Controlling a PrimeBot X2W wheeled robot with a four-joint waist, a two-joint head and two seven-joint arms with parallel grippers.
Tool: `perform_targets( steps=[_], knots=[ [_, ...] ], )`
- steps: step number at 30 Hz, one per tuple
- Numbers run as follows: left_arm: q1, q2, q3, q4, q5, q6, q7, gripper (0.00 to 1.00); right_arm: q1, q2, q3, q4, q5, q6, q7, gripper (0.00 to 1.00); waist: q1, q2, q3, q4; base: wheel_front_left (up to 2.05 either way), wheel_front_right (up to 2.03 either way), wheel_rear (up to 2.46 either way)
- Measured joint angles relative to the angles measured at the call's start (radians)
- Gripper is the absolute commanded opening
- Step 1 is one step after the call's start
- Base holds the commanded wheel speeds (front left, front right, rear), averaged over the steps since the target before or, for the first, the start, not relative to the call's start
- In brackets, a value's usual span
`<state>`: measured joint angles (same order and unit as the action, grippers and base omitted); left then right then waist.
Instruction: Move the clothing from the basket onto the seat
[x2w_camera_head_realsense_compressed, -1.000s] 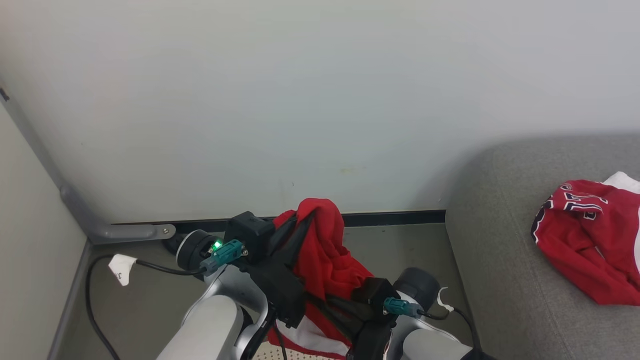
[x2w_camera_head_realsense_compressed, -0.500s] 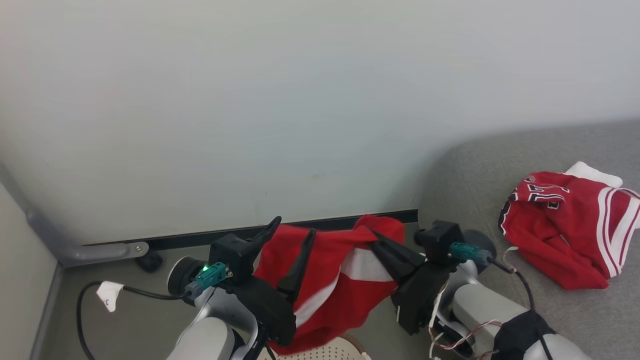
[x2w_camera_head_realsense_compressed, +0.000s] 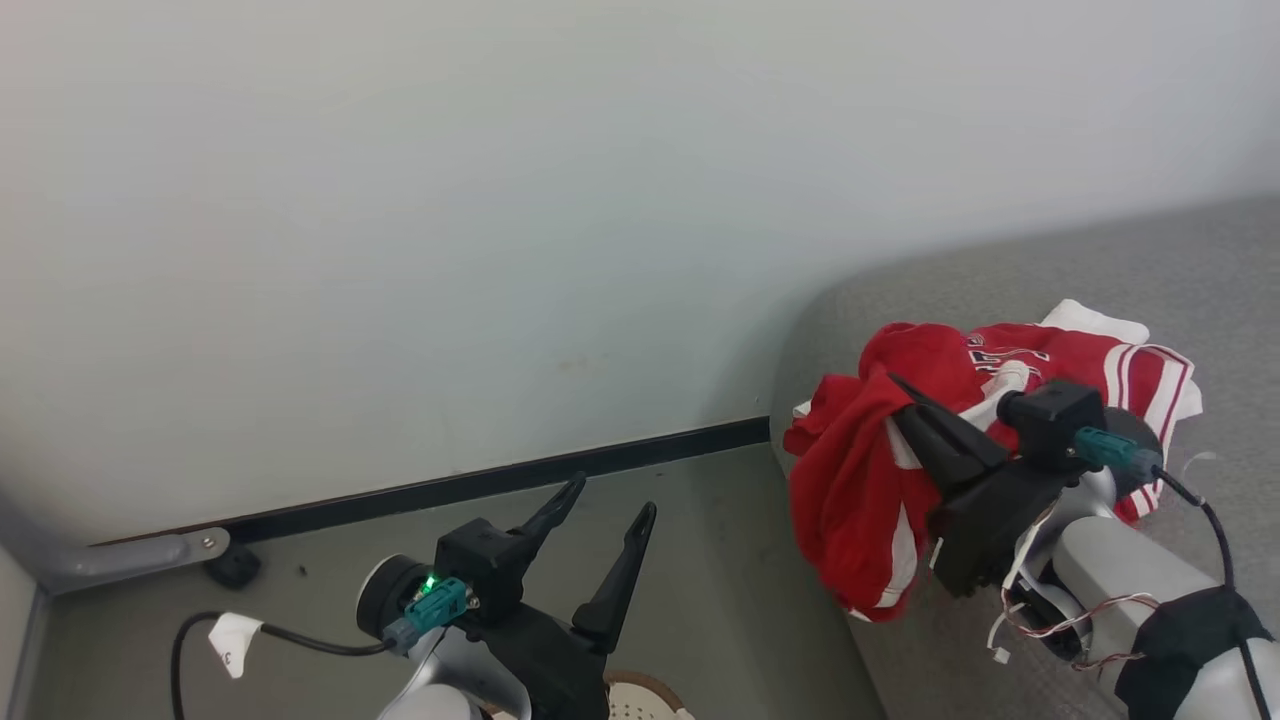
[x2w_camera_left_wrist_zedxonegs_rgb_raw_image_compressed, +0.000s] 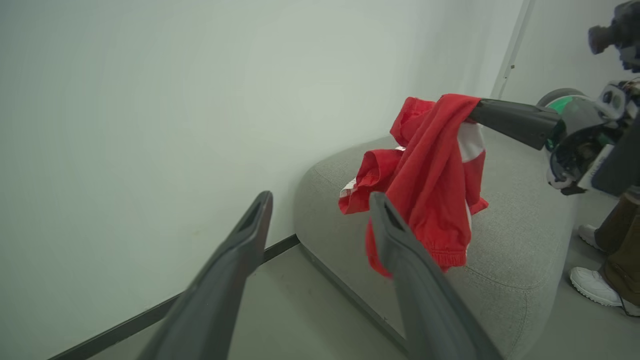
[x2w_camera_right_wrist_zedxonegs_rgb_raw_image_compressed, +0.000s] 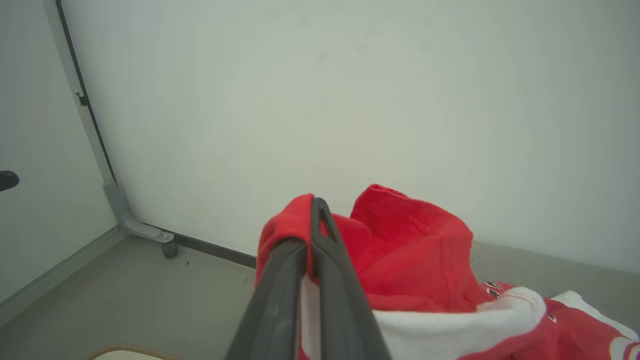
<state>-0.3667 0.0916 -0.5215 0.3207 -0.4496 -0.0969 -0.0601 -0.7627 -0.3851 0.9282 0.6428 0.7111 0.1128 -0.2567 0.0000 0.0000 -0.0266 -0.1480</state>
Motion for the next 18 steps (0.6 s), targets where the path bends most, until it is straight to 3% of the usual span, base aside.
perform_targets(
  steps=[18],
  knots=[
    [0.051,0.004,-0.017,-0.083,0.004,0.009,-0.021,1.00,0.058,-0.159,-0.091,-0.216,-0.071,-0.084,0.000,0.00,0.0000,0.0000,0.000,-0.163,0.00,0.00,0.00]
  ],
)
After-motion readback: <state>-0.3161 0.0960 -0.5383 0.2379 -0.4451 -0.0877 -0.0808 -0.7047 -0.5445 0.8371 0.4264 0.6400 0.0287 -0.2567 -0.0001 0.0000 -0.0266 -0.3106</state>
